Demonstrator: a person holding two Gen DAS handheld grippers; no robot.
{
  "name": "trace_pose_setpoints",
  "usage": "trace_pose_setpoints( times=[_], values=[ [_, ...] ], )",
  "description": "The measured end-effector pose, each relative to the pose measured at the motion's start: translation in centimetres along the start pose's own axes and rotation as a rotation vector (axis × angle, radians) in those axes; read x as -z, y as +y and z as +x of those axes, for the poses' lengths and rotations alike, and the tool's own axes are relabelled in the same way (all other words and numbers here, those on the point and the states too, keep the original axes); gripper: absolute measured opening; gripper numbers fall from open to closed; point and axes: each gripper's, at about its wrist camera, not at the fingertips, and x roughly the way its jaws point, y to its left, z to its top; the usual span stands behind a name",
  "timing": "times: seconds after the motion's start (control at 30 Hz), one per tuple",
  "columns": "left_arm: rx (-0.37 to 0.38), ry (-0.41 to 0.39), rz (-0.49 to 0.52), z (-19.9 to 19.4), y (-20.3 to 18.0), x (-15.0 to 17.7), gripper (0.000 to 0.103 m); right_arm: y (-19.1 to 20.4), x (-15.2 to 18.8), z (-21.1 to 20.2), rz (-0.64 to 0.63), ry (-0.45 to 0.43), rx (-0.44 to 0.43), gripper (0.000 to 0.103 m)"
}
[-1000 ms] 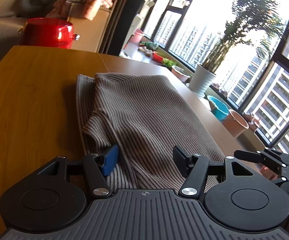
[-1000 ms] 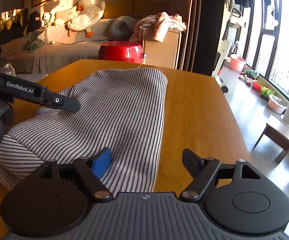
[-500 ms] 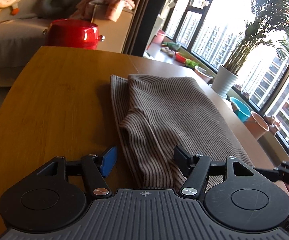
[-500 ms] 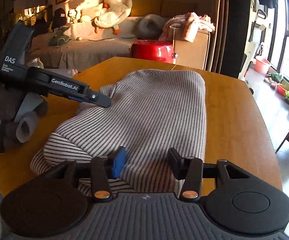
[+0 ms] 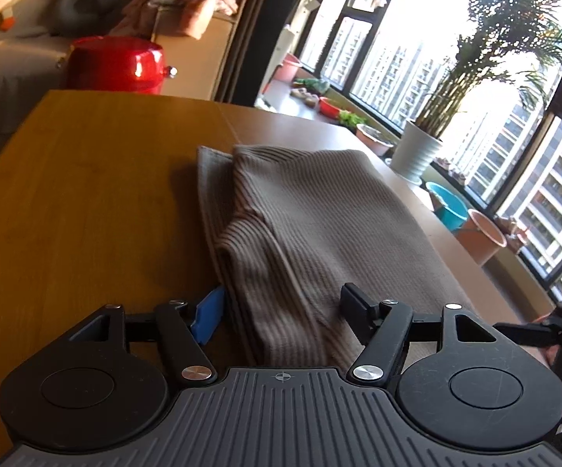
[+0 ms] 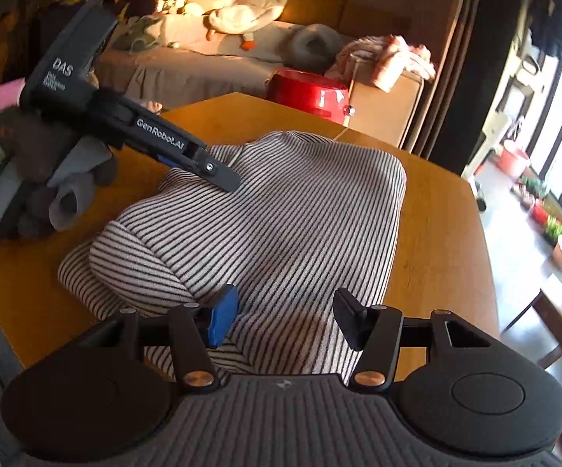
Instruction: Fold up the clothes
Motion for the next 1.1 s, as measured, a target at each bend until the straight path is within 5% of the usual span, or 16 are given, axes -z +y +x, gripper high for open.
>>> trace_pose_setpoints(
  times=[0.17,0.33,0.53,0.63,0.87,1.0,1.1],
  values=[
    [-0.022,-0.029,0.022,-1.7,0.3,0.0,0.078,0.7,-0.4,-0.7,-0.026,-0.028,0.019,0.056],
    [-0.015,-0.065,0.056,-2.8,-0.2,-0.6,0.082,2.9,-0.9,-2.6,-0.101,-0.074,-0.083,0.057],
    [0.014,-0.073,0.098,-3.3,-1.4,-0.6,0.09,3.9,-0.3,-1.3,-0.121,0.007,-0.118,0.065],
    [-0.001,-0.07,0.114,-3.2,-1.3,-0.5,0.093,4.1,-0.4,-2.7,-0.186,-0.004,-0.166,0.081],
    [-0.008,-0.07,0.098,-3.1,-1.0,-0.5,0.094,7.2,1.0,-1.6,-0.407,-0.019,-0.144,0.081],
    [-0.003,-0.075,0.133,-3.8,-1.2,-0.2,0.095,6.6,-0.2,0.2,-0.301,-0.016,-0.147,0.062],
    [-0.002,-0.078,0.162,-4.6,-1.1,0.0,0.095,2.7,-2.0,1.6,0.013,0.049,-0.244,0.052]
  ],
)
